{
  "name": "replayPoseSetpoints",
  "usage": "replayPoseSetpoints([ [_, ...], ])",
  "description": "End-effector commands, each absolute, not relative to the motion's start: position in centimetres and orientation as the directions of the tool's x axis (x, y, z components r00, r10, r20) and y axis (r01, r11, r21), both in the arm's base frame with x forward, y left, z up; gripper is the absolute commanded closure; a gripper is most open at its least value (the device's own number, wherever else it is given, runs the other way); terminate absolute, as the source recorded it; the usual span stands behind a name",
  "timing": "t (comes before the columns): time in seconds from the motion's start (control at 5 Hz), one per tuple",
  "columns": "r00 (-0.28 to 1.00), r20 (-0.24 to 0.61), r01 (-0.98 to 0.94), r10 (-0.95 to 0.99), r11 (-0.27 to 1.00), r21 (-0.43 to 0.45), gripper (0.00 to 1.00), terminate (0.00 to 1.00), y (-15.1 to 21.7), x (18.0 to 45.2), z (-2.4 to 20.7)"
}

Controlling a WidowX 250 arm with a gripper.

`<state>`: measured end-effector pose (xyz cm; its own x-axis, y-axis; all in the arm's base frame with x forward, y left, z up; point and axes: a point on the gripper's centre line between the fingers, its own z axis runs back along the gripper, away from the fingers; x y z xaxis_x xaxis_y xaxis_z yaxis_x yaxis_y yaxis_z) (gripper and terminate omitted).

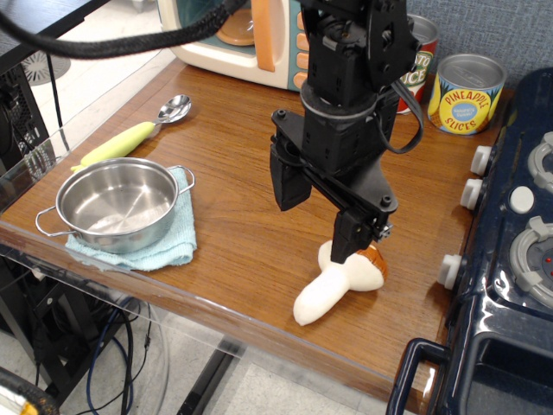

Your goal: PICK UP THE SPOON AND KEEP NEAR THE VESSEL

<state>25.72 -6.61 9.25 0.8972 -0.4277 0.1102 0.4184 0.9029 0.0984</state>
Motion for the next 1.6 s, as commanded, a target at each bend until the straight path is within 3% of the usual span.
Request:
replayPoseSetpoints([
  [0.0,0.897,0.110,0.418,-0.428,0.903,0.098,0.00,0.00,-6.6,25.7,9.2],
  [0.6,0.978,0.134,0.152,-0.160,0.986,0.073,0.00,0.00,5.4,28.4,10.1],
  [1.0,0.995,0.094,0.033,-0.046,0.990,0.137,0.00,0.00,14.3,29.5,9.5],
  [1.4,0.995,0.079,0.040,-0.058,0.976,0.215,0.00,0.00,19.4,30.8,8.3],
])
